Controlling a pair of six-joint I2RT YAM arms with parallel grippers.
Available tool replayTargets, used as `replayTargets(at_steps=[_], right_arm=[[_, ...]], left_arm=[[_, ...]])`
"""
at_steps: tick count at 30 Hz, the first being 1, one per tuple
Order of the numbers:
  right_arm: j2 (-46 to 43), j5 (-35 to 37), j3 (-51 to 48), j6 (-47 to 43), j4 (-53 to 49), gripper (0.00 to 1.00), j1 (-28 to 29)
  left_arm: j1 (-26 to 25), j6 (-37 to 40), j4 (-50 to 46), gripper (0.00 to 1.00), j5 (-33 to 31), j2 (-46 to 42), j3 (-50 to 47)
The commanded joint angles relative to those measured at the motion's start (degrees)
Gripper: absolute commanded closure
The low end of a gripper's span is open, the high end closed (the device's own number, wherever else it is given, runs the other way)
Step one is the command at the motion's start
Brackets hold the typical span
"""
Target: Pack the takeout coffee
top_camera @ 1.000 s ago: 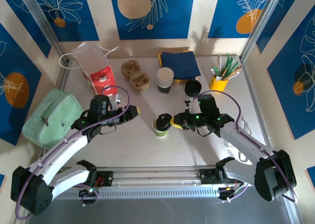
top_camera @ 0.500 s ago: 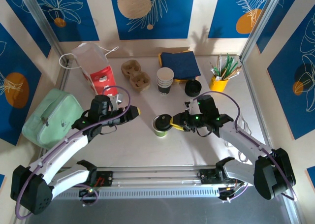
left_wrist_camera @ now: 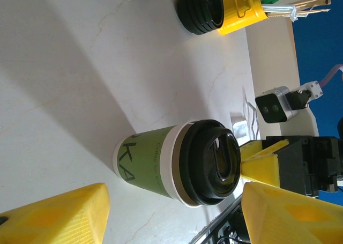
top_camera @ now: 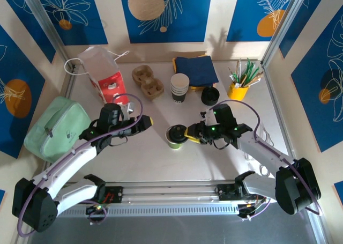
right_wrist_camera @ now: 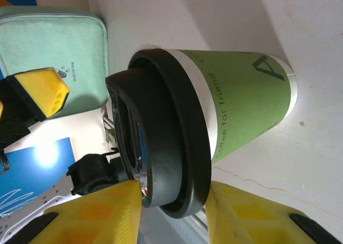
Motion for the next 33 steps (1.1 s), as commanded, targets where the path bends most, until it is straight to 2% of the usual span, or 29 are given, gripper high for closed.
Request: replayTargets(at_steps=[1, 4, 12, 20, 33], right_arm=[[0.79, 1.21, 1.59, -2.20, -2.83, 0.60, 0.92], [1.65, 1.99, 2.59, -2.62, -4.09, 0.55, 1.61], [2.14, 2.57, 4.93, -3.88, -5.47, 0.54, 2.15], [3.43, 6.68, 8.97, -5.86, -10.70, 0.50, 4.39], [6.62, 8.37, 11.94, -6.40, -12.26, 0.49, 6.82]], left_arm=[[-0.53, 0.03, 1.51, 0.34, -0.16, -0.09, -0.72], [-0.52, 0.06, 1.31, 0.34, -0.57, -0.36, -0.98], [-0.53, -0.14, 1.95, 0.35, -0.78, 0.13, -1.82], [-0.53, -0.09, 1.96, 0.35, -0.87, 0.32, -1.42], [-0.53, 0.93, 0.24, 0.35, -1.13, 0.37, -0.56]])
